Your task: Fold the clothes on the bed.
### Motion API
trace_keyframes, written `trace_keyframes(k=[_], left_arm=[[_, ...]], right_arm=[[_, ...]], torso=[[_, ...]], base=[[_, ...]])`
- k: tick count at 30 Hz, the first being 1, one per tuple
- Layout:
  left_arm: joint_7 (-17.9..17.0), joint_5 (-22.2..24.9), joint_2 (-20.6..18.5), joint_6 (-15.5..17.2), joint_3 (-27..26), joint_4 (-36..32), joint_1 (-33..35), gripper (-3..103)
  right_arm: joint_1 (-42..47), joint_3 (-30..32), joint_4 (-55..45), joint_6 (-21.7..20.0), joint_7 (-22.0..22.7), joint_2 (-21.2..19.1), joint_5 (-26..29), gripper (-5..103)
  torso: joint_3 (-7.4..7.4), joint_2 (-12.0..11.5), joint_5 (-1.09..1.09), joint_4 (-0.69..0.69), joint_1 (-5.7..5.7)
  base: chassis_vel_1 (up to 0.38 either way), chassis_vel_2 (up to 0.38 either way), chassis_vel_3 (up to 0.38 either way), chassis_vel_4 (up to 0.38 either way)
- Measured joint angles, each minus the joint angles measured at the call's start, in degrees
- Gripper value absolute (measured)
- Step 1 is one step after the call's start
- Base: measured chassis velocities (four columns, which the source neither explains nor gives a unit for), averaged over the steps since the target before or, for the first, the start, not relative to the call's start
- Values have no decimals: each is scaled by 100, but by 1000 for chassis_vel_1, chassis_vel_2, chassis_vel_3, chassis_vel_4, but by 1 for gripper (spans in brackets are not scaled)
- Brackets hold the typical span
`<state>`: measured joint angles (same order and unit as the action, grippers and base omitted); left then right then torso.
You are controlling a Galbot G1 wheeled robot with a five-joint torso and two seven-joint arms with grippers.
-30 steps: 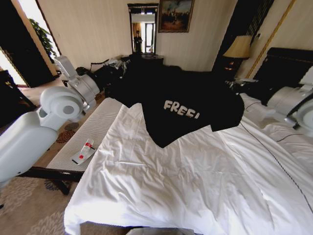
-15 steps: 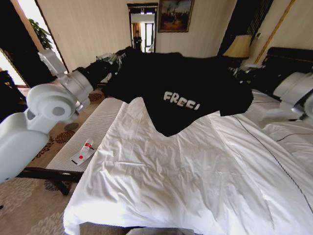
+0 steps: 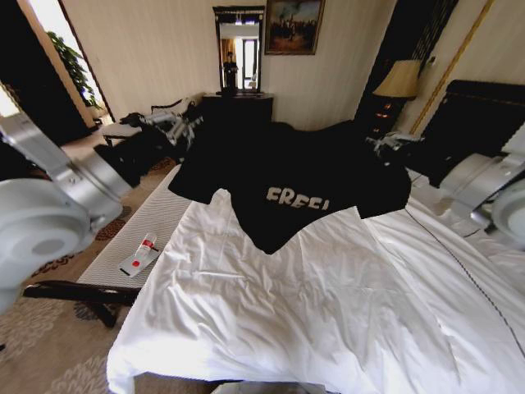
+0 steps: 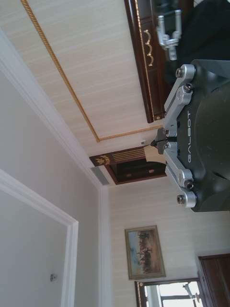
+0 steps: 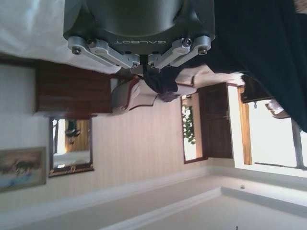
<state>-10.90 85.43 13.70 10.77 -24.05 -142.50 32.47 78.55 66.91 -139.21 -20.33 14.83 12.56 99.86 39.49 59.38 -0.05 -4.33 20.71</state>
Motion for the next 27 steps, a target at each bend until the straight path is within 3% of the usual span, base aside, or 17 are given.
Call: trace_keyframes(k=[3, 7, 10, 11, 13, 15, 16, 18, 20, 21, 22, 24, 25, 27], left_arm=[[-228, 372, -200, 129, -288, -124, 149, 0], [-523, 690, -226, 316, -1149, -136, 799, 0], [-820, 861, -16, 562, -2258, -125, 1900, 0], [-820, 861, -16, 562, -2258, -125, 1900, 0], [-859, 655, 224, 712, -2965, -117, 2997, 0], [-912, 307, 481, 808, -3255, -111, 4123, 0], [-912, 307, 481, 808, -3255, -111, 4123, 0], [-1006, -54, 622, 849, -2828, -97, 4863, 0], [-1027, -400, 679, 854, -2380, -83, 5149, 0], [-1027, -400, 679, 854, -2380, -83, 5149, 0], [-1020, -598, 699, 839, -2144, -79, 5159, 0], [-1023, -989, 774, 777, -1166, -43, 4803, 0], [-1023, -989, 774, 777, -1166, -43, 4803, 0], [-1026, -1430, 905, 673, -288, 171, 4211, 0]], right_arm=[[139, -4, -407, -180, 370, 162, 245, 2], [321, 169, -470, -411, 968, 433, 615, 2], [1207, 1059, -461, -767, 1336, 821, 706, 2], [1207, 1059, -461, -767, 1336, 821, 706, 2], [2018, 1412, -451, -1097, 1422, 1121, 601, 2], [2469, 1367, -448, -1293, 1531, 1337, 386, 2], [2469, 1367, -448, -1293, 1531, 1337, 386, 2], [2685, 1056, -439, -1403, 1630, 1538, 166, 2], [2656, 442, -418, -1404, 1575, 1642, -250, 2], [2656, 442, -418, -1404, 1575, 1642, -250, 2], [2521, 15, -416, -1393, 1526, 1667, -471, 2], [2152, -888, -404, -1292, 1291, 1677, -1030, 2], [2152, -888, -404, -1292, 1291, 1677, -1030, 2], [1795, -1705, 34, -1083, 683, 1616, -1855, 2]], torso=[[-1, 0, 2, -2, -1], [0, 0, 1, 2, 0], [1, 0, 1, 1, 2], [1, 0, 1, 1, 2], [1, 0, 4, -8, 1], [0, 0, 1, -3, 0], [0, 0, 1, -3, 0], [0, 0, 0, 4, 0], [0, 0, -3, 1, 0], [0, 0, -3, 1, 0], [0, 0, 2, 0, 0], [1, -1, 4, 3, 0], [1, -1, 4, 3, 0], [1, 0, 1, -5, 0]], base=[[0, 0, 0, 0], [0, 0, 0, 0], [0, 0, 0, 0], [0, 0, 0, 0], [0, 0, 0, 0], [0, 0, 0, 0], [0, 0, 0, 0], [0, 0, 0, 0], [0, 0, 0, 0], [0, 0, 0, 0], [0, 0, 0, 0], [0, 0, 0, 0], [0, 0, 0, 0], [0, 0, 0, 0]])
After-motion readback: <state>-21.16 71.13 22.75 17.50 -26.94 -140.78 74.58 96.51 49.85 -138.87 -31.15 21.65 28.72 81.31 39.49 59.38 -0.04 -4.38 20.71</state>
